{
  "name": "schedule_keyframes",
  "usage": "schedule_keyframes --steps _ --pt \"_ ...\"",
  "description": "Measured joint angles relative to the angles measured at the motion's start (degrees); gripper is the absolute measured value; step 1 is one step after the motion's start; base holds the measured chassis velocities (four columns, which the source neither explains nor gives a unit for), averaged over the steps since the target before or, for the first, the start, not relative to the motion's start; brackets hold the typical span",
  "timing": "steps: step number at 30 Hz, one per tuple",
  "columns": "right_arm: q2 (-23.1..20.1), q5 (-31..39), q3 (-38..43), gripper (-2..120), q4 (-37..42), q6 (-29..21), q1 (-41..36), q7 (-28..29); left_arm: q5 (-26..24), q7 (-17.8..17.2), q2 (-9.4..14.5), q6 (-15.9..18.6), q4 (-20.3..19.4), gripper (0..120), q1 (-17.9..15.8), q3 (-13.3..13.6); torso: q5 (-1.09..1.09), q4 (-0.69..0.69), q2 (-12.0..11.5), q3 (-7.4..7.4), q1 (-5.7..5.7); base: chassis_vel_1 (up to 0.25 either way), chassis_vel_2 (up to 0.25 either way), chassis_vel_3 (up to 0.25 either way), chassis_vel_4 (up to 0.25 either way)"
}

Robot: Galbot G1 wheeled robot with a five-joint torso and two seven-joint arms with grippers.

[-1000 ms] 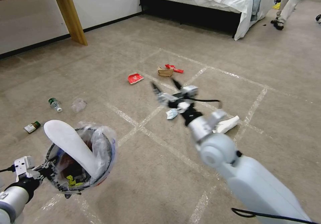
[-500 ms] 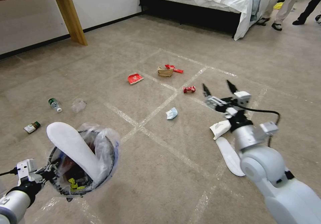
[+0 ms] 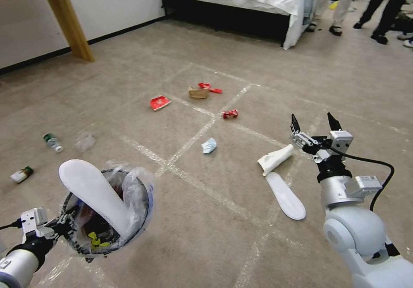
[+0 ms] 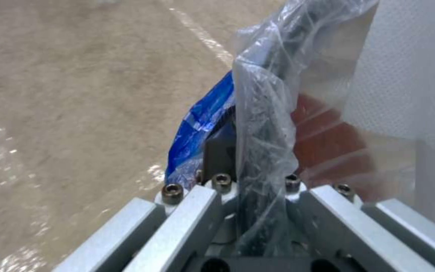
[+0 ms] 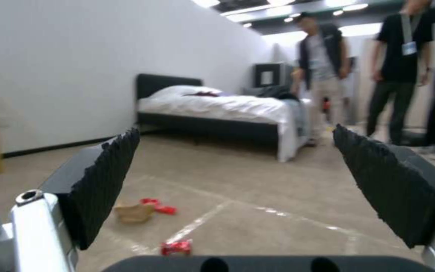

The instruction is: Pick up the trash bin and place the garbage on the floor into it.

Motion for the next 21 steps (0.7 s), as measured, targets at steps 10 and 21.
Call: schedule_keyframes --steps 10,21 --pt "5.3 -3.5 1.0 99 0.4 3.0 -2.7 0.0 0.9 0.5 -0.5 -0.3 -0.8 1 0.6 -0.1 0.00 -0.02 0.0 0.00 0.00 -0.113 -0.102 -0.096 -0.106" --pt "7.1 -5.0 0.4 100 -0.5 5.5 -3.1 -0.4 1.1 0.4 -0.5 -0.6 -0.7 1 0.8 -0.3 -0.01 -0.01 0.0 0.00 0.00 -0.123 -0.122 -0.124 -0.138"
